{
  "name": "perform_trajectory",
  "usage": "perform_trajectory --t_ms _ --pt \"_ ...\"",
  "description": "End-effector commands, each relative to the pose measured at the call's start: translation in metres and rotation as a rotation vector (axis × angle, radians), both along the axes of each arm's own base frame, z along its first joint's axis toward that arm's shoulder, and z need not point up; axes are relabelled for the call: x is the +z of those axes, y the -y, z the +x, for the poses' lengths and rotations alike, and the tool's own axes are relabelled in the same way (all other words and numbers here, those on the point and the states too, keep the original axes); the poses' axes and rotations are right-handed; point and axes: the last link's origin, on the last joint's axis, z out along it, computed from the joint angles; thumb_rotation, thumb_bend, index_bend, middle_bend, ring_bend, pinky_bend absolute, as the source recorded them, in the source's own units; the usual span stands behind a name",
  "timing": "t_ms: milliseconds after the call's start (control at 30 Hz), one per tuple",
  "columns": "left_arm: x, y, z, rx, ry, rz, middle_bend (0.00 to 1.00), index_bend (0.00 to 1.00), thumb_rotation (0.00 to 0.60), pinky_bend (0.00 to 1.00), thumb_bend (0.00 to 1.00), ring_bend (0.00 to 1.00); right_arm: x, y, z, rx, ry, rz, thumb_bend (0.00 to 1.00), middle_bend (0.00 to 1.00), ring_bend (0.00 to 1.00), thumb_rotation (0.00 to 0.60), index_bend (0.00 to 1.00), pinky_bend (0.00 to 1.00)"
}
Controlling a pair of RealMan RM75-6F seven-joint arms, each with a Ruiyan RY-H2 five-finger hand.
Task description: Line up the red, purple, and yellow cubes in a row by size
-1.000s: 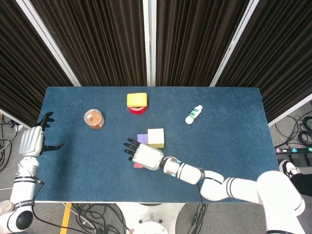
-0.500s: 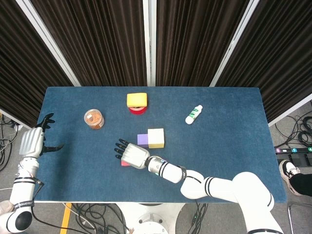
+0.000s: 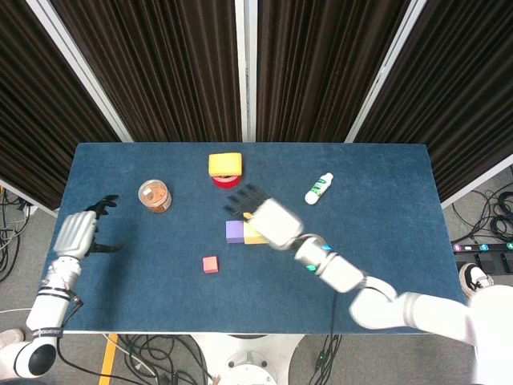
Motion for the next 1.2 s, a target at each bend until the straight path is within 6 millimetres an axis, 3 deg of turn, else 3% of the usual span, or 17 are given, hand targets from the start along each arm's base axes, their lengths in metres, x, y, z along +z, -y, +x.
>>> perform_trajectory --t_ms 33,200,333,433,800,1200 --pt "-0.016 -0.007 0.02 -0.072 0.008 -0.07 0.41 0.33 0.6 0.54 0.01 0.41 0.075 -0.019 -0.067 -0.173 0.036 -0.14 0.16 0.03 0.0 0.6 0.0 0.0" --pt "-0.043 -0.012 0.048 -0.141 0.036 -0.169 0.53 0.37 0.6 0.62 0.03 0.58 0.125 -0.038 -0.118 -0.302 0.048 -0.241 0.16 0.03 0.0 0.6 0.0 0.0" --pt "-0.066 -0.014 0.069 -0.191 0.012 -0.237 0.63 0.38 0.6 0.83 0.04 0.71 0.151 -0.049 -0.143 -0.347 0.052 -0.295 0.16 0.03 0.0 0.6 0.0 0.0" --pt "-0.085 -0.012 0.083 -0.219 -0.014 -0.279 0.68 0.38 0.6 0.88 0.04 0.77 0.162 -0.054 -0.155 -0.37 0.063 -0.319 0.16 0.03 0.0 0.6 0.0 0.0" --pt "-0.143 0.0 0.113 -0.188 -0.053 -0.379 0.74 0.38 0.6 0.92 0.03 0.8 0.168 -0.059 -0.184 -0.439 0.064 -0.312 0.16 0.03 0.0 0.6 0.0 0.0" --pt "-0.167 0.001 0.116 -0.071 -0.053 -0.395 0.78 0.44 0.6 0.94 0.03 0.85 0.171 -0.062 -0.193 -0.456 0.09 -0.298 0.16 0.03 0.0 0.6 0.0 0.0"
